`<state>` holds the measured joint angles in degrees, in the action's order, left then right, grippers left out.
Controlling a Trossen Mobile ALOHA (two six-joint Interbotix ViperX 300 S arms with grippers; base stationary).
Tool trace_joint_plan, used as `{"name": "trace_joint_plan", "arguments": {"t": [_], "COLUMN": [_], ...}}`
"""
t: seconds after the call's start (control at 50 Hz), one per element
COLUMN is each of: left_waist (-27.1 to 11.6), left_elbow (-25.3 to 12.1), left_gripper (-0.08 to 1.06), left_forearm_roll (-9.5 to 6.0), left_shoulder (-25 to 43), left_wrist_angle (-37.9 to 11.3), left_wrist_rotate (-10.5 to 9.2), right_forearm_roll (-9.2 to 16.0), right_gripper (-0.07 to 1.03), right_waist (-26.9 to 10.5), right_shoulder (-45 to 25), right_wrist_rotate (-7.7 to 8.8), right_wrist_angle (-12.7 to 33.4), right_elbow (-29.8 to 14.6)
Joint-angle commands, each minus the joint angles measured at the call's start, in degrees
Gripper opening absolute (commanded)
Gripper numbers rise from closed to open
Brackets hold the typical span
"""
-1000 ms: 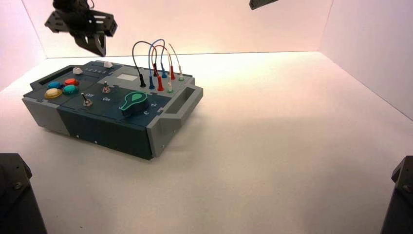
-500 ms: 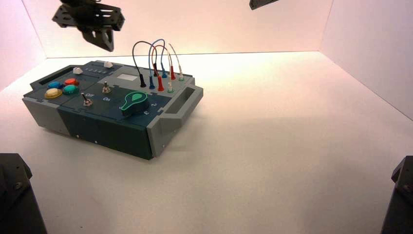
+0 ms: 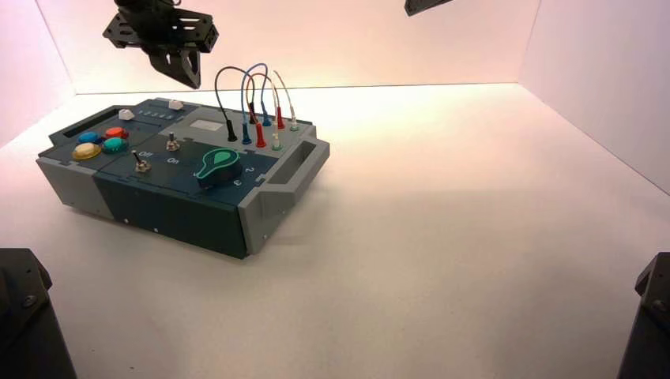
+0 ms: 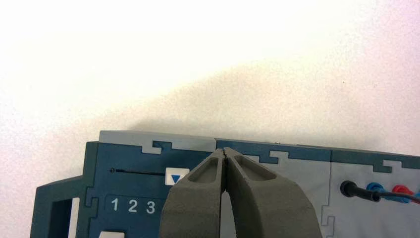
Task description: Move the top slider to position 1.
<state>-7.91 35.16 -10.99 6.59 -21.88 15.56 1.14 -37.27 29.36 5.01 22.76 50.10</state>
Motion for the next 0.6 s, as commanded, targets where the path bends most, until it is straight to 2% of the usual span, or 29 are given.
{"name": "trace_joint_plan", "arguments": {"t": [0.02, 0.3, 0.6], "left_waist": [0.1, 0.8, 4.7], "left_elbow": [-1.1, -1.1, -1.1], "left_gripper": [-0.03, -0.03, -0.03], "left_forearm_roll": [-0.09, -0.09, -0.09], "left_shoulder": [-0.2, 1.1, 1.1], "left_wrist_angle": [-0.1, -0.9, -1.1], "left_wrist_rotate": [-0.26, -0.44, -0.44], "right_forearm_roll": [-0.1, -0.1, -0.1], "right_gripper": [0.22, 0.22, 0.22], "right_waist": [0.2, 0.2, 0.2], "right_shoulder": [0.7, 0.7, 0.7], "right_wrist_rotate": [0.09, 0.18, 0.09], "right_wrist_angle": [-0.4, -0.4, -0.4], "right_elbow": [-0.7, -0.7, -0.8]}}
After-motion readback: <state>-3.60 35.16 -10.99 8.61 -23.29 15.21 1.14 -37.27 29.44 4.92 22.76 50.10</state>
